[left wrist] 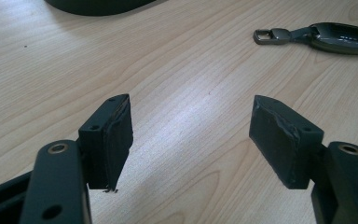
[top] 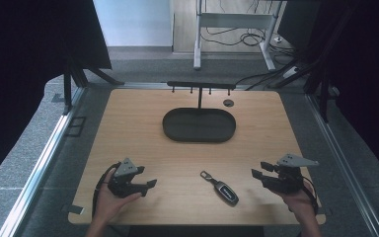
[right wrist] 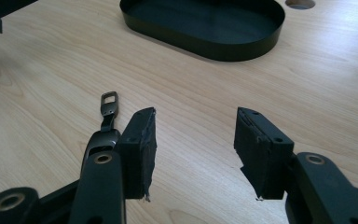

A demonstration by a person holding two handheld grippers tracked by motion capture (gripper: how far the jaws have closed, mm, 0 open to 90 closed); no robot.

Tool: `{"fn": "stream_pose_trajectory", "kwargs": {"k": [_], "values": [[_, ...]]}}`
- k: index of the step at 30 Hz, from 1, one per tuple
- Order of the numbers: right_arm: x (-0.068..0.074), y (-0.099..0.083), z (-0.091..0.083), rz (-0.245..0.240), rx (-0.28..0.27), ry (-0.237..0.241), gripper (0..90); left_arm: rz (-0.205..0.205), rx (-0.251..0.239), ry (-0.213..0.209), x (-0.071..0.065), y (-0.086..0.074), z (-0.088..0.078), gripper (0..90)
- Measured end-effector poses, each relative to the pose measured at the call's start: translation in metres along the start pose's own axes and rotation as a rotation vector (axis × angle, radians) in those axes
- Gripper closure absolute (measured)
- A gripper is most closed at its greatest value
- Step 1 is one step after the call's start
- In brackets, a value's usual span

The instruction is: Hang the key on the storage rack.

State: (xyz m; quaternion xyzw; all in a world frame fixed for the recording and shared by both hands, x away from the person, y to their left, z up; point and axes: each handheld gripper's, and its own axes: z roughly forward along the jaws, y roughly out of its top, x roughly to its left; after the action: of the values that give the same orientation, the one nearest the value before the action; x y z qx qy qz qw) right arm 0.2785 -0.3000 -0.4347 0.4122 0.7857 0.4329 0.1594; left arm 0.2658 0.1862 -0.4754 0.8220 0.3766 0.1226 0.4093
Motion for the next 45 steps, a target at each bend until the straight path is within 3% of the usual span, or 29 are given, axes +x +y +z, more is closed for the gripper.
{"fn": "stream_pose_trajectory", "kwargs": {"k": [20,24,45], "values": [[0.015,0.017,0.023,-0.045,0.043,0.054,50.6,-0.005,-0.011,0.006,0.002,0.0,-0.006,31.0],[0.018,0.022,0.024,-0.053,0.053,0.06,51.1,-0.013,-0.017,-0.013,0.002,0.0,-0.006,31.0],[0.038,0.058,0.044,-0.136,0.174,0.106,54.8,-0.019,-0.028,-0.02,0.002,0.002,-0.008,30.9]]}}
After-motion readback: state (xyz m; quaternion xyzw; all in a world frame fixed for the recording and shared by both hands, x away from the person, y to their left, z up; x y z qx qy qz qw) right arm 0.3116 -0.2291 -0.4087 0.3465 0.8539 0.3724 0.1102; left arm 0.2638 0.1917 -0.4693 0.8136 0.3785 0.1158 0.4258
